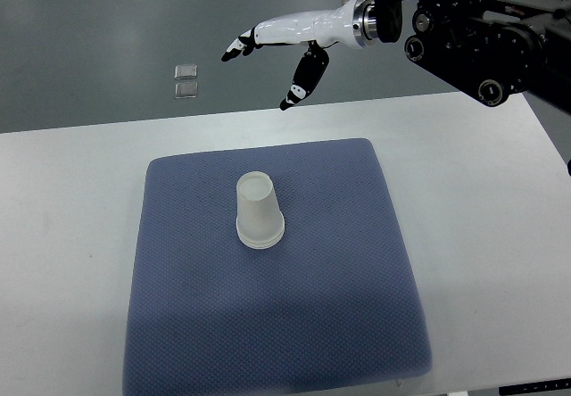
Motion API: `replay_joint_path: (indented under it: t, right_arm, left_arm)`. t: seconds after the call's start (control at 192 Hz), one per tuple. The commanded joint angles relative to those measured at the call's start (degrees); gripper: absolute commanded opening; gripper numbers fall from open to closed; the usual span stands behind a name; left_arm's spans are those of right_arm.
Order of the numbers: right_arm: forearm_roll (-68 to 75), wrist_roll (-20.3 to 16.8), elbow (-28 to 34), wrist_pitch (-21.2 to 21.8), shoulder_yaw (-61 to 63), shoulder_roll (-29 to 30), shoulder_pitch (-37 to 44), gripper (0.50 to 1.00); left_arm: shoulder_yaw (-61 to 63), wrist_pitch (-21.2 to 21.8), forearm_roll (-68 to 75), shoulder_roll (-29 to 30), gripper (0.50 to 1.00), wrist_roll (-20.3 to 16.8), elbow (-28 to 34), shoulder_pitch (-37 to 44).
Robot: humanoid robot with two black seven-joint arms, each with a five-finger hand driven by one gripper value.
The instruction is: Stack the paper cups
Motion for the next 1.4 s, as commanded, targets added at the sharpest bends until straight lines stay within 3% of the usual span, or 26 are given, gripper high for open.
replay_joint_path:
  t: [0.0, 0.328, 0.583, 0.677, 0.801, 0.947, 1.145, 1.254, 1.395]
  right_arm:
    - [7.32, 0.0, -2.44, -2.89, 0.0, -0.24, -1.83, 0.911]
    - [40.98, -0.62, -8.24, -9.48, -0.09, 0.11, -6.31, 0.911]
    - [56.55, -0.97, -11.31, -16.51, -0.44, 0.99, -11.94, 0.911]
    - [61.12, -3.34, -11.31, -18.44, -0.88, 0.99, -13.69, 0.911]
    - [65.42, -7.65, -11.4, -18.71, -0.62, 2.74, -15.8, 0.911]
    - [72.63, -9.84, -11.49, -18.62, -0.88, 3.63, -17.47, 0.911]
    - [75.53, -9.67, -11.49, -16.6, -0.44, 3.45, -19.76, 0.911]
    - [74.92, -7.56, -12.46, -12.12, -0.09, 3.1, -21.43, 0.911]
    - [75.01, -4.22, -14.65, -12.12, -0.09, 3.36, -21.6, 0.913]
  left_arm:
    - [0.0, -0.01, 0.0, 0.0, 1.0, 0.02, 0.0, -0.07]
    - [0.0, 0.08, 0.0, 0.0, 1.0, 0.02, 0.0, 0.01]
    - [0.0, -0.01, 0.0, 0.0, 1.0, 0.02, 0.0, 0.02]
    - [0.0, -0.01, 0.0, 0.0, 1.0, 0.02, 0.0, -0.07]
    - [0.0, -0.01, 0.0, 0.0, 1.0, 0.02, 0.0, 0.02]
    - [0.0, -0.01, 0.0, 0.0, 1.0, 0.02, 0.0, 0.01]
    - [0.0, -0.01, 0.0, 0.0, 1.0, 0.02, 0.0, 0.02]
    - [0.0, 0.08, 0.0, 0.0, 1.0, 0.01, 0.0, 0.01]
    - [0.0, -0.01, 0.0, 0.0, 1.0, 0.02, 0.0, -0.07]
